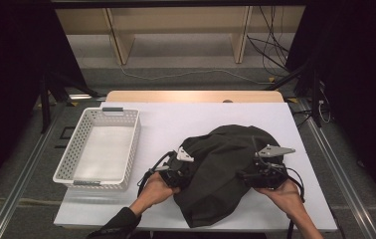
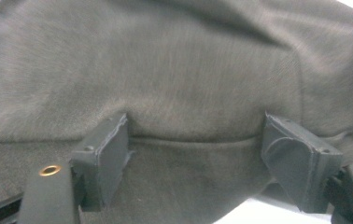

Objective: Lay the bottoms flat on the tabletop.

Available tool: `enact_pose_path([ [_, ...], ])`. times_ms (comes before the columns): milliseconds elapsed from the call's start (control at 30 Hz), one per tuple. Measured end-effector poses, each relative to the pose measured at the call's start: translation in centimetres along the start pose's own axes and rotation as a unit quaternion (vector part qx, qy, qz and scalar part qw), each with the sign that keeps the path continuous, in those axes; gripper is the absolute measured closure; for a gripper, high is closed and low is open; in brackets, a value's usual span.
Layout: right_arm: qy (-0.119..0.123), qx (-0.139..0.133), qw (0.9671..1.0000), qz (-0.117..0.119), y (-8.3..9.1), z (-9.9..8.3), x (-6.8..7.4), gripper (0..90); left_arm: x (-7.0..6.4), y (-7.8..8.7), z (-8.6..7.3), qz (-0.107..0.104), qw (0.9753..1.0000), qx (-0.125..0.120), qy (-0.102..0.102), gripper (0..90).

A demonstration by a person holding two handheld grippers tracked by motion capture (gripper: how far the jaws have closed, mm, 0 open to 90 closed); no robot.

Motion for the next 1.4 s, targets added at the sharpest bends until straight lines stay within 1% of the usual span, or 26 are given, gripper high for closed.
enact_pose_path([
  [67,-0.006,0.026,0.9995,-0.014,-0.9,-0.4,-0.3,23.4,-0.6,0.0,0.1,-0.009,1.0,-0.001,-0.002,81.9],
  [100,-0.007,0.038,0.9991,-0.02,-1.2,-0.6,-0.5,22.5,-0.9,0.0,0.0,-0.011,0.9999,0.001,-0.006,81.9],
  [200,-0.022,0.067,0.9974,-0.015,-1.9,-1.1,-1.0,22.2,-2.0,-0.2,0.0,-0.019,0.9996,0.008,-0.019,81.8],
  [267,-0.03,0.083,0.996,-0.018,-2.5,-1.5,-1.2,22.5,-2.4,-0.3,0.1,-0.018,0.9995,0.008,-0.025,81.7],
  [300,-0.031,0.087,0.9955,-0.018,-2.8,-1.6,-1.3,23.0,-2.5,-0.4,0.1,-0.017,0.9995,0.008,-0.024,81.7],
  [367,-0.034,0.088,0.9954,-0.012,-3.2,-1.6,-1.3,26.6,-2.5,-0.5,0.1,-0.017,0.9996,0.009,-0.023,81.6],
  [400,-0.033,0.089,0.9955,-0.01,-3.4,-1.5,-1.4,29.8,-2.4,-0.5,0.0,-0.018,0.9995,0.01,-0.023,81.6],
  [433,-0.034,0.089,0.9954,-0.008,-3.5,-1.5,-1.3,35.6,-2.3,-0.6,0.0,-0.02,0.9996,0.01,-0.02,81.6],
  [533,-0.027,0.079,0.9965,-0.001,-3.7,-1.0,-1.5,59.5,-2.4,-0.5,0.1,-0.021,0.9995,0.01,-0.019,81.6],
  [567,-0.027,0.076,0.9968,0.001,-3.7,-0.8,-1.7,66.7,-2.4,-0.6,0.1,-0.024,0.9996,0.007,-0.015,81.6],
  [600,-0.026,0.07,0.9972,0.001,-3.7,-0.5,-2.0,71.7,-2.5,-0.6,0.2,-0.029,0.9995,0.005,-0.01,81.6],
  [667,-0.022,0.065,0.9977,0.002,-3.9,0.2,-2.4,75.8,-2.7,-0.7,0.4,-0.035,0.9994,0.002,-0.004,81.6],
  [733,-0.003,0.054,0.9985,-0.012,-4.3,1.2,-2.6,77.8,-3.1,-0.9,0.7,-0.035,0.9994,0.001,-0.007,81.6],
  [767,0.002,0.049,0.9986,-0.019,-4.4,1.8,-2.7,78.3,-3.3,-0.9,0.9,-0.035,0.9993,0.001,-0.011,81.5],
  [867,0.018,0.035,0.9988,-0.031,-4.7,3.7,-3.2,79.5,-3.5,-1.1,1.6,-0.039,0.9992,-0.003,-0.008,81.4],
  [933,0.016,0.026,0.999,-0.031,-5.1,4.9,-3.8,80.5,-3.8,-1.1,2.1,-0.05,0.9987,-0.013,0.0,81.4],
  [967,0.017,0.021,0.999,-0.035,-5.3,5.3,-4.2,80.8,-3.8,-1.1,2.1,-0.05,0.9987,-0.013,0.0,81.4],
  [1000,0.018,0.02,0.9989,-0.038,-5.4,5.7,-4.4,81.0,-4.2,-1.2,2.3,-0.048,0.9987,-0.013,-0.01,81.3],
  [1067,0.027,0.023,0.9985,-0.041,-5.7,6.2,-4.6,80.9,-4.4,-1.4,2.5,-0.047,0.9988,-0.016,-0.006,81.1],
  [1100,0.029,0.023,0.9984,-0.043,-5.7,6.3,-4.7,80.8,-4.5,-1.5,2.6,-0.047,0.9988,-0.014,-0.007,81.0],
  [1167,0.03,0.025,0.9983,-0.043,-5.5,6.1,-4.7,80.2,-4.8,-1.7,2.5,-0.048,0.9987,-0.014,-0.01,80.7],
  [1233,0.022,0.025,0.9986,-0.04,-5.2,5.8,-4.8,78.2,-4.9,-1.6,2.3,-0.051,0.9985,-0.014,-0.01,79.5],
  [1267,0.017,0.024,0.9987,-0.041,-4.9,5.5,-4.8,76.0,-4.7,-1.4,2.3,-0.055,0.9983,-0.016,-0.009,78.6],
  [1300,0.014,0.02,0.9988,-0.043,-4.7,5.3,-4.8,71.0,-4.6,-1.1,2.2,-0.06,0.998,-0.019,-0.008,77.4],
  [1367,0.0,0.012,0.9987,-0.049,-4.2,4.8,-4.8,57.9,-4.1,-0.4,1.9,-0.064,0.9976,-0.023,-0.01,72.6],
  [1400,-0.002,0.012,0.9985,-0.053,-3.9,4.6,-4.9,53.2,-3.9,0.1,1.7,-0.066,0.9975,-0.026,-0.009,70.7],
])
Point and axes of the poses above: each handheld gripper's, and its own axes: y roughly backward along the jaws, z roughly out of its top, x roughly to its left, the point moved 5 cm from there along -y, roughly forward along the jaws, and after that the axes turned 11 degrees about x, right-handed, at the moved point
